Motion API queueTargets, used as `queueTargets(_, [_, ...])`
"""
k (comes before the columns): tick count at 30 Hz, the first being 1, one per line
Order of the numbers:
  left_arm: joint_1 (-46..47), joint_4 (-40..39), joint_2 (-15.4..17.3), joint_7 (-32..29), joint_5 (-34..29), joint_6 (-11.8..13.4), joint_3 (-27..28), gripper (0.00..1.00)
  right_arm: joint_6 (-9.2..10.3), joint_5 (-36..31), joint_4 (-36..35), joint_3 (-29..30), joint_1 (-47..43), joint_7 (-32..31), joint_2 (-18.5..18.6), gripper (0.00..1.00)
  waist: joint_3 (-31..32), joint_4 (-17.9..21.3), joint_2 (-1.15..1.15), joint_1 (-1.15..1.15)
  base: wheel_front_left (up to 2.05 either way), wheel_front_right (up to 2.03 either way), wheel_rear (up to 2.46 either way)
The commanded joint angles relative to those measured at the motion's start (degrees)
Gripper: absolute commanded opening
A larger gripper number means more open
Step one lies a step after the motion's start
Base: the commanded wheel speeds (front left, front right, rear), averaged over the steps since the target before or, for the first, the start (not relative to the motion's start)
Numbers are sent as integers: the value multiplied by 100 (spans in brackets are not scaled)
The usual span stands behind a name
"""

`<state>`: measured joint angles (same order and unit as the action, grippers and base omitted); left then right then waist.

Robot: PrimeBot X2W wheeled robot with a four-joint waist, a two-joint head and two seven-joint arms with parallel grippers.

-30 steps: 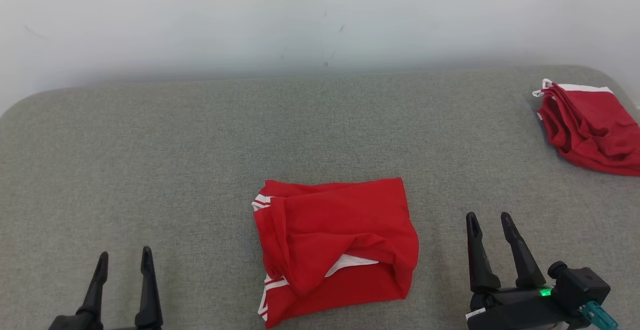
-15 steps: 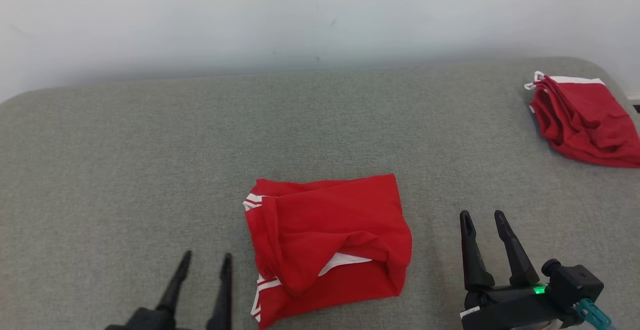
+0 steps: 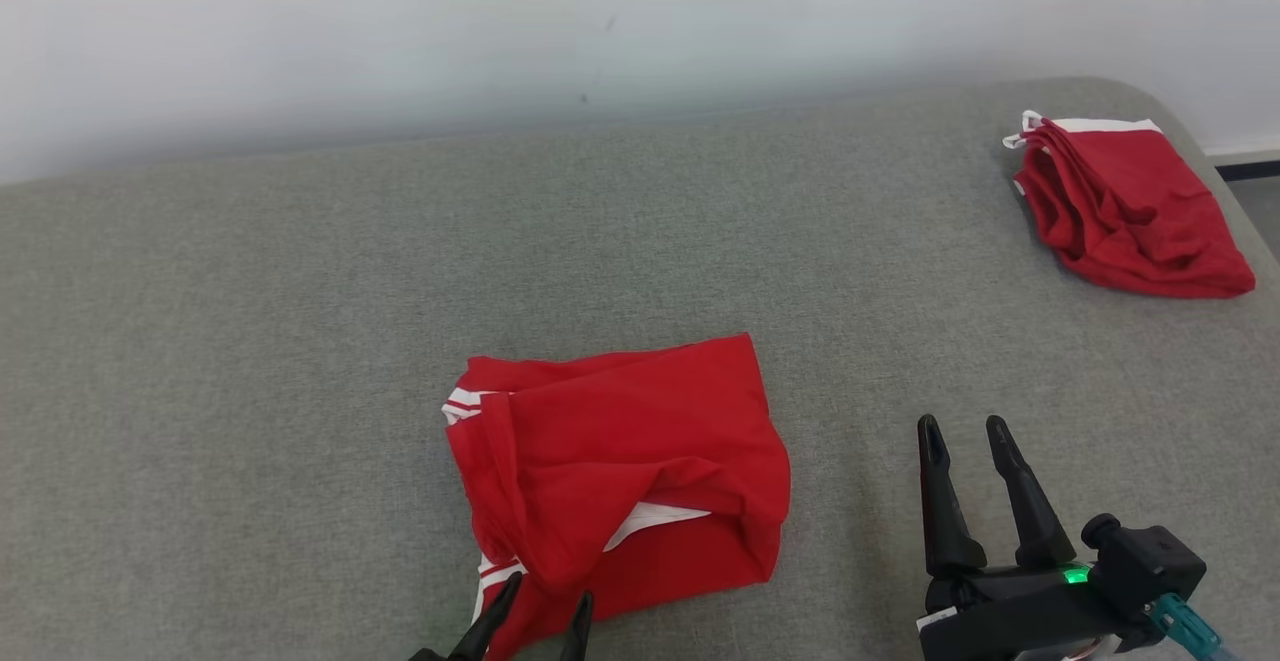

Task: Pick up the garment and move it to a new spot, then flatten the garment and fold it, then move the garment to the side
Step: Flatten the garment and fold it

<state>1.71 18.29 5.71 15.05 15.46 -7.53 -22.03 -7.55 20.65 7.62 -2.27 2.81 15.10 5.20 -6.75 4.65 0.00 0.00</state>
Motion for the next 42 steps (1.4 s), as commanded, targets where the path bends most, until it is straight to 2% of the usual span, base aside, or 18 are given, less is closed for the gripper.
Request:
queueTargets(1, [81,30,16,16,37,8,-9,100,17,10,-14,-10,45,2,-26,100,-35,42,0,0,0,0,0])
queueTargets(9, [300,380,41,16,140,8,-28,100,17,-12,-29,13,64,2,-35,100,-105,176,0,0,0,0,0])
queueTargets(10, [338,429,57,16,155,8,-39,79,17,-14,-27,20,66,2,-38,100,-110,186,0,0,0,0,0])
queueTargets(12, [392,510,60,16,206,8,-45,7,17,-20,-18,30,68,2,-39,100,-110,194,0,0,0,0,0])
queueTargets(13, [413,546,62,16,227,8,-52,0,17,-23,-13,34,70,2,-42,100,-106,196,0,0,0,0,0])
queueTargets(19, [526,551,159,16,299,8,-86,0,17,-60,-20,57,30,2,-57,100,-54,137,0,0,0,0,0])
queueTargets(30, [313,186,547,16,152,8,-40,0,17,-34,52,68,-36,2,-55,100,12,1,0,0,0,0,0])
queueTargets(37, [156,318,472,16,265,8,-166,0,17,-18,98,98,-47,2,-31,100,18,40,0,0,0,0,0])
queueTargets(42, [151,383,429,16,259,25,-48,0,17,-19,115,139,-58,2,1,100,38,38,0,0,0,0,0])
